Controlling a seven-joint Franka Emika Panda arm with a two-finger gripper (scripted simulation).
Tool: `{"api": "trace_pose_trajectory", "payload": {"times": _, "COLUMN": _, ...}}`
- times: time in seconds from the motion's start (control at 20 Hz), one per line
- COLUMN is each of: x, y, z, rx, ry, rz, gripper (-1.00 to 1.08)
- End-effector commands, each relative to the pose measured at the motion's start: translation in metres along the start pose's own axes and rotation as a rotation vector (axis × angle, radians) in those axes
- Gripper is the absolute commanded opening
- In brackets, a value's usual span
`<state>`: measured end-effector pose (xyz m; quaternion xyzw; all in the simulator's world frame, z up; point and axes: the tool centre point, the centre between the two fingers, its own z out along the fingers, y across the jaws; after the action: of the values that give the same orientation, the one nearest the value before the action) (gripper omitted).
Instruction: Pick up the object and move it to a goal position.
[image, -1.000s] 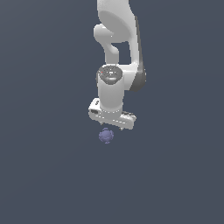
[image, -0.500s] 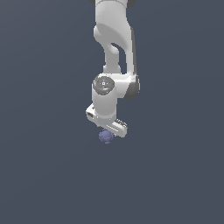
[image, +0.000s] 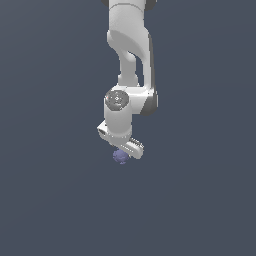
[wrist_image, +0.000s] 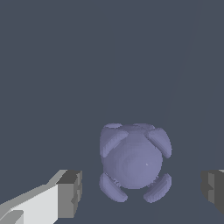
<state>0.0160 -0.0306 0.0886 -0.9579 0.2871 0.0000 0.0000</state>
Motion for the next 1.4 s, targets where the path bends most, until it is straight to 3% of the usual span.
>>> {"api": "trace_pose_trajectory", "payload": {"times": 0.0, "x": 0.0, "y": 0.0, "z": 0.005, "rx": 0.0, "ry": 0.0, "rz": 0.001, "gripper": 1.0}}
{"api": "trace_pose_trajectory", "payload": {"times": 0.65, "x": 0.0, "y": 0.0, "z": 0.049, "rx": 0.0, "ry": 0.0, "rz": 0.006, "gripper": 1.0}}
{"api": "trace_pose_trajectory", "payload": {"times": 0.7, "x": 0.0, "y": 0.0, "z": 0.049, "rx": 0.0, "ry": 0.0, "rz": 0.006, "gripper": -1.0}}
{"api": "trace_pose_trajectory", "payload": {"times": 1.35, "x": 0.0, "y": 0.001, "z": 0.047, "rx": 0.0, "ry": 0.0, "rz": 0.005, "gripper": -1.0}}
